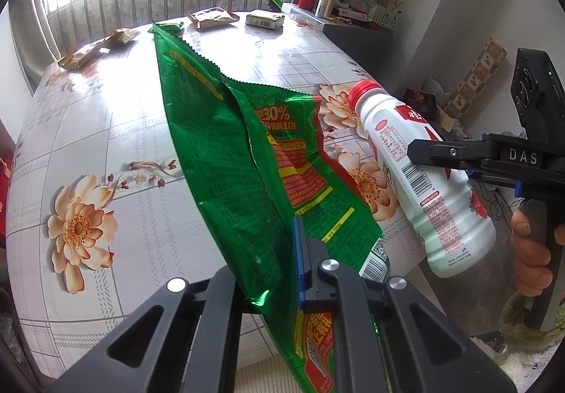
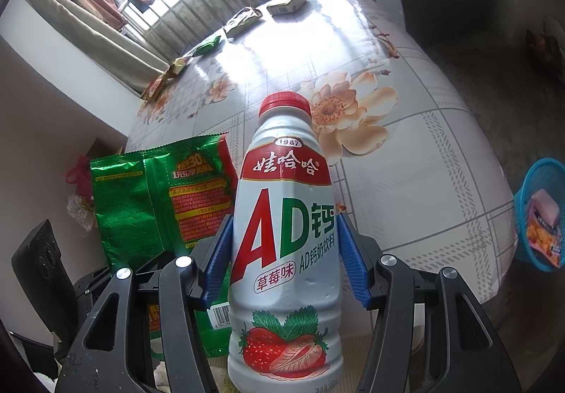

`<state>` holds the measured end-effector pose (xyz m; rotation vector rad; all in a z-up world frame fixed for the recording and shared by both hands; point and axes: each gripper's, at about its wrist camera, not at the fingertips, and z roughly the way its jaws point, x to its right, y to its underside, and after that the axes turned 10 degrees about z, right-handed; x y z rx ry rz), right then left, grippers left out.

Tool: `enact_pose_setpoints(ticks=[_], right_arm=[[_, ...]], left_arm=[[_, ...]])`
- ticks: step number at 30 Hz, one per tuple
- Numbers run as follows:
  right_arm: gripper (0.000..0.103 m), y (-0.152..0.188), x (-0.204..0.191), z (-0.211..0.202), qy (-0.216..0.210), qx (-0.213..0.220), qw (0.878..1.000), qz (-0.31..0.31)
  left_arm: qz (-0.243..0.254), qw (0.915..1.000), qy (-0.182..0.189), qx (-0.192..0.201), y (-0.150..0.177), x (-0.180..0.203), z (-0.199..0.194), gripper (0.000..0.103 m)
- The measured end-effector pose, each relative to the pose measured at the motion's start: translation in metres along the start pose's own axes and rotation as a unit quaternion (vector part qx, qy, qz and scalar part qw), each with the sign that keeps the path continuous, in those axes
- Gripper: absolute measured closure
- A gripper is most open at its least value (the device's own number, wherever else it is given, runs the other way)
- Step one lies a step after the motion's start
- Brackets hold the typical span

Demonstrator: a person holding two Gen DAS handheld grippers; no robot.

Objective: Collect trash
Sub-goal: 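Lift the green packet with the left tool while the right tool holds the bottle, then carry bottle and green packet to the blue wastebasket and release both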

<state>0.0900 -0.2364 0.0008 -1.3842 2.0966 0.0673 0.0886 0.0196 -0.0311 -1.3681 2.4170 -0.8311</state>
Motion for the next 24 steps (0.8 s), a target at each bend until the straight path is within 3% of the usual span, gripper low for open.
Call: enact_pose_setpoints(ticks=[14,24], right_arm=[[0.049,0.005,0.004,-0.021,-0.015,0.019,1.0,0.0],[0.049,0.014,0.022,-0.055,-0.026,0.058,0.998,0.014]], left_arm=[[0.027,0.9991,-0.008,0.033,-0.001,0.022,-0.024,0.101],[0.05,0.997,0.007,0.058,-0.003,0.054,-0.046,0.102]])
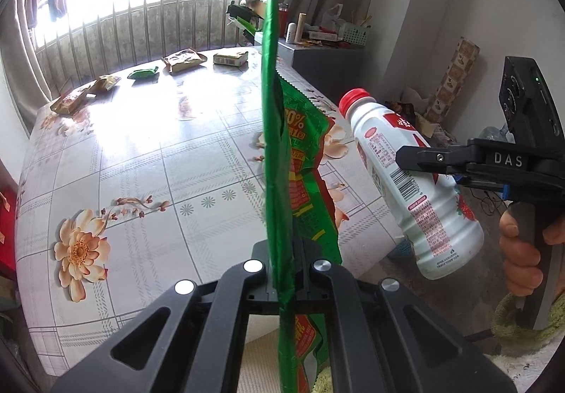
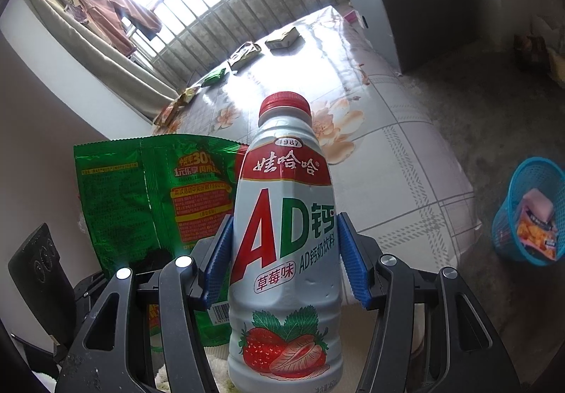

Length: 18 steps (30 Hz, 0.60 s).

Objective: Collect trash
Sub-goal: 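Carry bottle and green packet to the blue wastebasket and release both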

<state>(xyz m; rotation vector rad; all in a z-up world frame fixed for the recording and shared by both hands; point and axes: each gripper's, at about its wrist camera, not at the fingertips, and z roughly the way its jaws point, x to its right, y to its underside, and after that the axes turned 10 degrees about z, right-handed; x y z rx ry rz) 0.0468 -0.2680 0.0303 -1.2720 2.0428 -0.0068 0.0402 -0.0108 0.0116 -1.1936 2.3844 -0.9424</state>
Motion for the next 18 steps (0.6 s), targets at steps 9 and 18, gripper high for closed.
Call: enact_pose_setpoints(ticks=[9,18], right_arm=[[0.049,0.004,0.053,-0.061,0.003,0.075,0.996,0.053],[0.049,0.039,0.175,-0.143,0.073,0.174,0.965,0.182]], left_arm=[[0.041,0.9976,0.048,0.029,-0.026,0.044,-0.01,0.103],[0.121,0.9842,0.125,0.033,-0.07,0.13,0.017,0.103]])
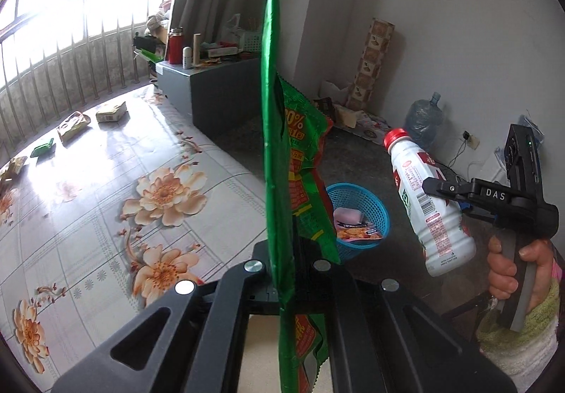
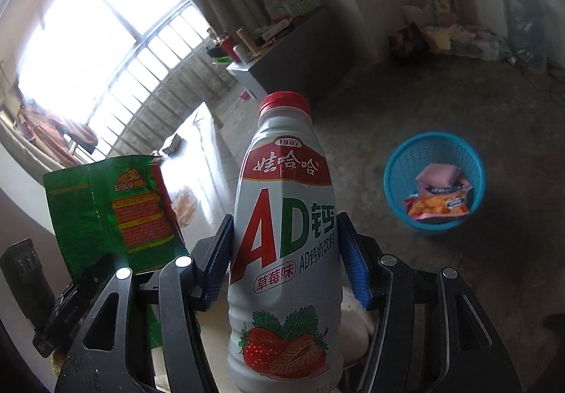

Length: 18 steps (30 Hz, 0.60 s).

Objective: Collect trash
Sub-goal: 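Carry bottle and green packet to the blue wastebasket and release both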

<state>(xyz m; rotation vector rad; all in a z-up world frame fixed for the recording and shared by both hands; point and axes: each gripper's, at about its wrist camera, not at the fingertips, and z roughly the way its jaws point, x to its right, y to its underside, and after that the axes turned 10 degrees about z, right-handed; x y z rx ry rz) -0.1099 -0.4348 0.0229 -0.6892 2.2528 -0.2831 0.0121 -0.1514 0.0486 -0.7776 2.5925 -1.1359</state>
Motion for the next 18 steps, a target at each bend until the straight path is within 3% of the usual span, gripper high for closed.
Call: enact_pose_setpoints(ticks=[8,12,18], right_arm=[[0.049,-0.008,0.118,-0.005,0.058,0.014,0.99,0.129],[0.049,-0.021,0.154,0.013,0.059,0.009,0.982,0.177],[0.049,-0.058,0.185,0.053,0.064,-0.007,0.978,0.199]], left_arm=[[0.039,0.9933,0.086,-0.065,-0.049,0.06,0.109,0.103],[0.0,0.9788,0.141,-0.148,-0.075,0.076,0.196,0.102],[-0.003,0.9596,0.14,-0.244,-0.097,0.104,0.317,0.102]])
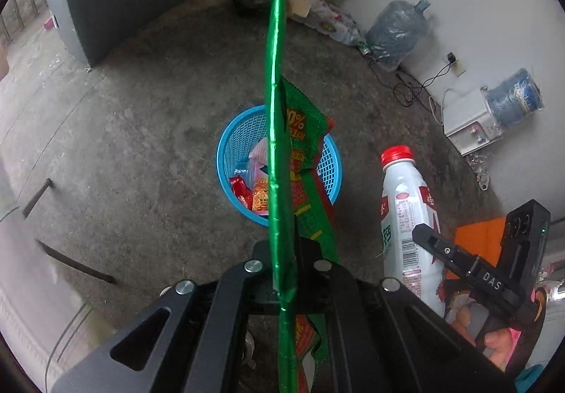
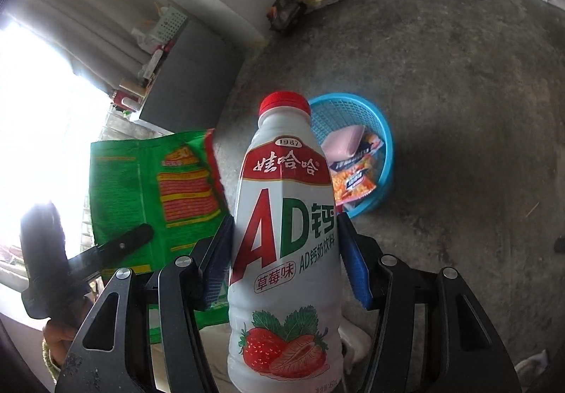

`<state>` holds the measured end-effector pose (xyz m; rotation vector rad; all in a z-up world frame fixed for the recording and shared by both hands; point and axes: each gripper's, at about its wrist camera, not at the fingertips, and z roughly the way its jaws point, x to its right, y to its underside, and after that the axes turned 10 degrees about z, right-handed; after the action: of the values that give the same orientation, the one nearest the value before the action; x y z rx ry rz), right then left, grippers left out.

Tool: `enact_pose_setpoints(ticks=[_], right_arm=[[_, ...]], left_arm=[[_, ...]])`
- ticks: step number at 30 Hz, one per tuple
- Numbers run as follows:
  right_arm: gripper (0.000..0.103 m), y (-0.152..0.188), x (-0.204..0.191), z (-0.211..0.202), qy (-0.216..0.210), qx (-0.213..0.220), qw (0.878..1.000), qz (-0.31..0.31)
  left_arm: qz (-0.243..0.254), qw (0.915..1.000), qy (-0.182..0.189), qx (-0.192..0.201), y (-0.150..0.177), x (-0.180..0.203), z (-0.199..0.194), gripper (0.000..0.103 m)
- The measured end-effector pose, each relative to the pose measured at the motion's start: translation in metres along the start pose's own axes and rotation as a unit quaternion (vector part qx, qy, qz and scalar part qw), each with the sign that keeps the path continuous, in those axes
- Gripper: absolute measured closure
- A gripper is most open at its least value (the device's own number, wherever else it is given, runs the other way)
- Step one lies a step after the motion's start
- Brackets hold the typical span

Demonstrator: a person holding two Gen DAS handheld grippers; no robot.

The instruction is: Collect trash

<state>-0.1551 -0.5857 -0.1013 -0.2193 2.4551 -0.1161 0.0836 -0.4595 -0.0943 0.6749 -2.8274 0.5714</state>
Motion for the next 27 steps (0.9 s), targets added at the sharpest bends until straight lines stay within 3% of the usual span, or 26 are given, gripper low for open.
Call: enact_pose_setpoints(ticks=[3,5,7,8,11,13,20,27], right_arm=[[0.049,-0.026,-0.004,0.021,0.005,-0.005,1.0,0.001],[0.046,-0.046,-0.003,0.041,0.01,-0.008,1.0,0.006],[0.039,-0.064,0.001,0.069,0.012,-0.02,1.0,0.005],[0.035,-0.07,0.006,0.083,0.023,-0.028,0.999,0.003],[0.035,-0.074,0.02,0.115,0.075,-0.035,0.997,0.011],[0.035,-0.068,0.029,0.119,0.079,-0.037,0.996,0.025],[0.035,-0.035,0.035,0.08,0.055,-0.01,0.998,0.014],[0.033,-0.001,0.004,0.016,0.048,0.04,0.997,-0.055]], left_arm=[[0.017,0.9995,-0.021,-0.015,-0.03,0.002,0.036,0.102],[0.024,0.9992,-0.015,-0.027,-0.045,0.008,0.059,0.093],[0.01,0.9975,-0.017,-0.067,-0.057,0.0,0.083,0.052],[0.0,0.9968,-0.024,-0.076,-0.06,-0.004,0.089,0.051],[-0.012,0.9967,-0.025,-0.076,-0.053,-0.006,0.089,0.05],[-0.017,0.9971,-0.017,-0.073,-0.048,-0.008,0.079,0.048],[0.015,0.999,-0.042,-0.002,-0.023,0.006,0.012,0.042],[0.064,0.9907,-0.05,0.11,0.03,0.019,-0.087,0.021]])
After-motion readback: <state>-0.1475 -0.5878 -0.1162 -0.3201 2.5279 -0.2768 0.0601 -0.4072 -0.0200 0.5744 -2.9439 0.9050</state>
